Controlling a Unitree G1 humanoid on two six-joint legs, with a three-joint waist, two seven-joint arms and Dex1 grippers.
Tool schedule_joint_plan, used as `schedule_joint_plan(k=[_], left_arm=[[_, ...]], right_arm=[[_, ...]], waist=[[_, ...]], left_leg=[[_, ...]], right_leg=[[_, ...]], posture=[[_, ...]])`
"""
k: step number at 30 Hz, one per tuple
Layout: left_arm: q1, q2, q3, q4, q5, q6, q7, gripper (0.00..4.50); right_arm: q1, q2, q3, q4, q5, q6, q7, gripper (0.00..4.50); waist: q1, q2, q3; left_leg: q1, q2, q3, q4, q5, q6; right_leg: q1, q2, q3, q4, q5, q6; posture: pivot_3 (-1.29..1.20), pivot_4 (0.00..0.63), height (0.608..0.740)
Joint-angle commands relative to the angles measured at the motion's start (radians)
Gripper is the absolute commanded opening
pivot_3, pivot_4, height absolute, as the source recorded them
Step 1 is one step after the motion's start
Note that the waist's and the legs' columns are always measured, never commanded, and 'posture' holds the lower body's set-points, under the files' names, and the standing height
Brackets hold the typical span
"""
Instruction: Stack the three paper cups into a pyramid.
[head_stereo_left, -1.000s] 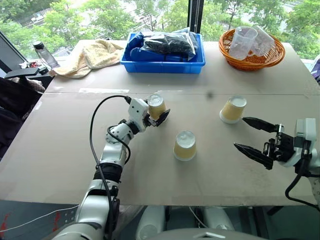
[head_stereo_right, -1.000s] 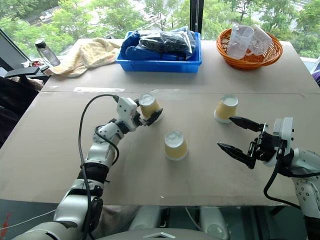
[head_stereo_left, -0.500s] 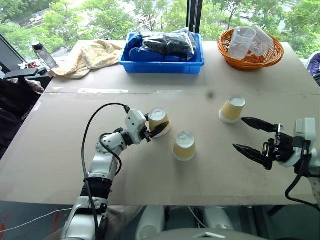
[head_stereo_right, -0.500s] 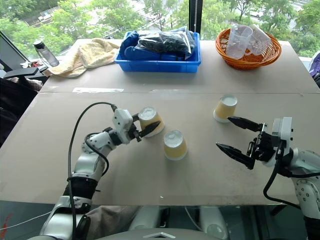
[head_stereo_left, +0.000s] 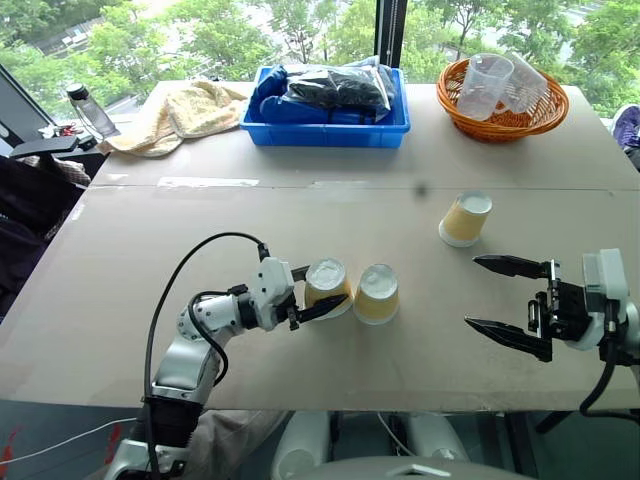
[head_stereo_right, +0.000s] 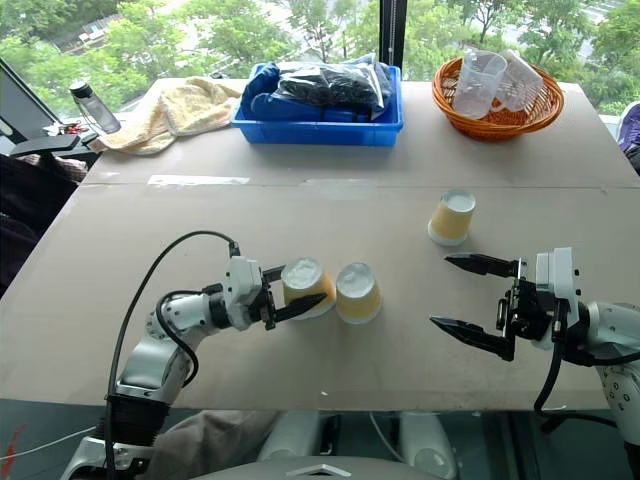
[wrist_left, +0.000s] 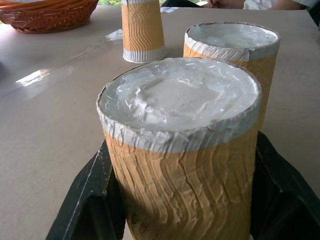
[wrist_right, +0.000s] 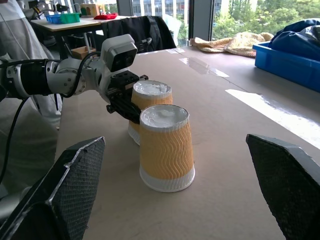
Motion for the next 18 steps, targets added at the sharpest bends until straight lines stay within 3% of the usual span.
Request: schedule_joint_plan(k=[1,4,13,15,18], left_arm=[[-0.001,0.000,-0.005,0.012,0.028,-0.020,0.020,3.27],[0.000,-0.002,-0.017,0.010,0.015,-0.014,0.002,4.44],[0.083,0.036,0.054,-0.163,-0.123,0.049,-0.014,4.44],[0.105,0.094,0.073,-0.259,-0.108,0.084,-0.005,4.44],[0.115,0.167,0.144,-0.409,-0.206,0.205,0.035,4.44]], right_arm=[[0.002,0.006,-0.007,0.002,-0.001,-0.027,0.020,4.50],[-0.002,0.009,-0.006,0.013,-0.008,-0.034,0.028,4.50],[-0.017,0.020,-0.020,0.067,-0.077,-0.073,-0.023,4.50],[-0.028,0.030,-0.025,0.125,-0.149,-0.119,-0.066,4.50],[-0.050,0.041,-0.046,0.163,-0.162,-0.092,-0.146,4.50]], waist=[[0.000,0.000,0.000],[0.000,0.000,0.000],[-0.004,0.000,0.000],[-0.002,0.000,0.000],[-0.001,0.000,0.001]], left_leg=[[0.000,0.000,0.000,0.000,0.000,0.000],[0.000,0.000,0.000,0.000,0.000,0.000],[0.000,0.000,0.000,0.000,0.000,0.000],[0.000,0.000,0.000,0.000,0.000,0.000],[0.000,0.000,0.000,0.000,0.000,0.000]], right_leg=[[0.000,0.000,0.000,0.000,0.000,0.000],[0.000,0.000,0.000,0.000,0.000,0.000],[0.000,0.000,0.000,0.000,0.000,0.000],[0.000,0.000,0.000,0.000,0.000,0.000],[0.000,0.000,0.001,0.000,0.000,0.000]], posture=[[0.00,0.150,0.740],[0.00,0.150,0.740],[0.00,0.150,0.740],[0.00,0.150,0.740],[0.00,0.150,0.740]])
